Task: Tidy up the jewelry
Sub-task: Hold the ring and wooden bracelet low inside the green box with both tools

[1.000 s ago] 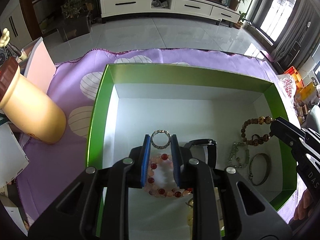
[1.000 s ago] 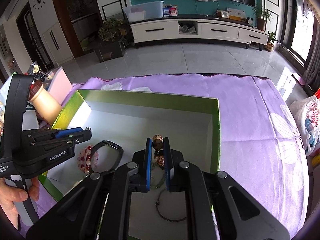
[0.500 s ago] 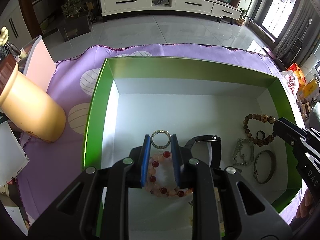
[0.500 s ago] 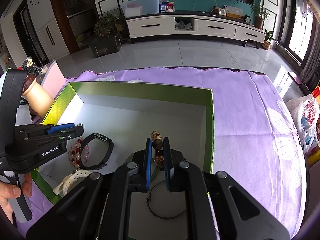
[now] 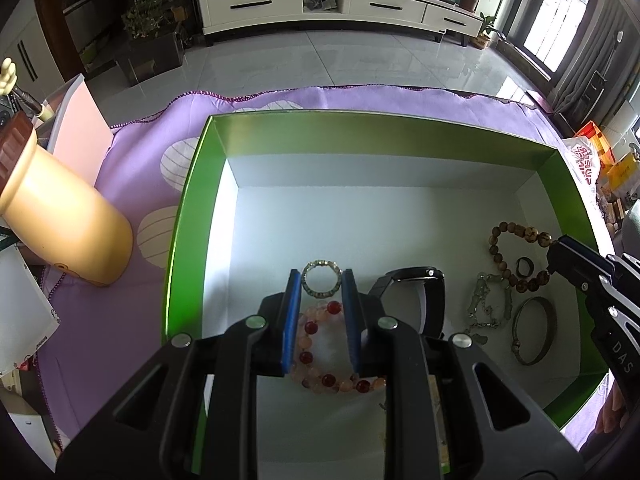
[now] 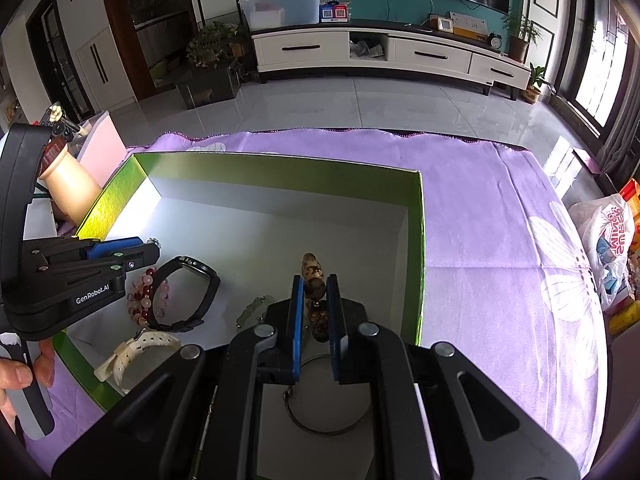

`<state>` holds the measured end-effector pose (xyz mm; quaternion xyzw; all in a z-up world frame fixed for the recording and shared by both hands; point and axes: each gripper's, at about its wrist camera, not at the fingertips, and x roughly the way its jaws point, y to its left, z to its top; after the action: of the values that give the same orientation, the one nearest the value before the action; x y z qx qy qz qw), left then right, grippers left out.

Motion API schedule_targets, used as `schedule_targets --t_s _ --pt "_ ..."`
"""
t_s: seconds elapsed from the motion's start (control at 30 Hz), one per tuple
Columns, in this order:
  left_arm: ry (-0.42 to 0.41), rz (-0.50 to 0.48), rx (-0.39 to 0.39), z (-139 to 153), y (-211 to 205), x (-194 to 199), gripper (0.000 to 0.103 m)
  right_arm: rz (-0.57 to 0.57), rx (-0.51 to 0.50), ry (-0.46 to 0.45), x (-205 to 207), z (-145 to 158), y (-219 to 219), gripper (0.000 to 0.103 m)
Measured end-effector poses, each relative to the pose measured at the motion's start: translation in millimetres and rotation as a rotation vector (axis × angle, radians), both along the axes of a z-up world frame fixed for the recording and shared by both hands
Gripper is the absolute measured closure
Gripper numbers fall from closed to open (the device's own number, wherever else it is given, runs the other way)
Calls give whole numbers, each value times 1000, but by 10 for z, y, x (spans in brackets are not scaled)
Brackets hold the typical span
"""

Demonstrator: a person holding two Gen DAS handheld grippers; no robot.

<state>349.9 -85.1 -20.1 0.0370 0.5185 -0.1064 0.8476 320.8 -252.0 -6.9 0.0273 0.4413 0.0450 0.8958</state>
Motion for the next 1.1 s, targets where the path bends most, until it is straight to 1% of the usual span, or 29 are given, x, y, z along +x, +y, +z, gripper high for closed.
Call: schedule_targets --t_s 1.1 --pt "3 -6 17 -31 -48 4 83 11 0 8 3 -34 26 92"
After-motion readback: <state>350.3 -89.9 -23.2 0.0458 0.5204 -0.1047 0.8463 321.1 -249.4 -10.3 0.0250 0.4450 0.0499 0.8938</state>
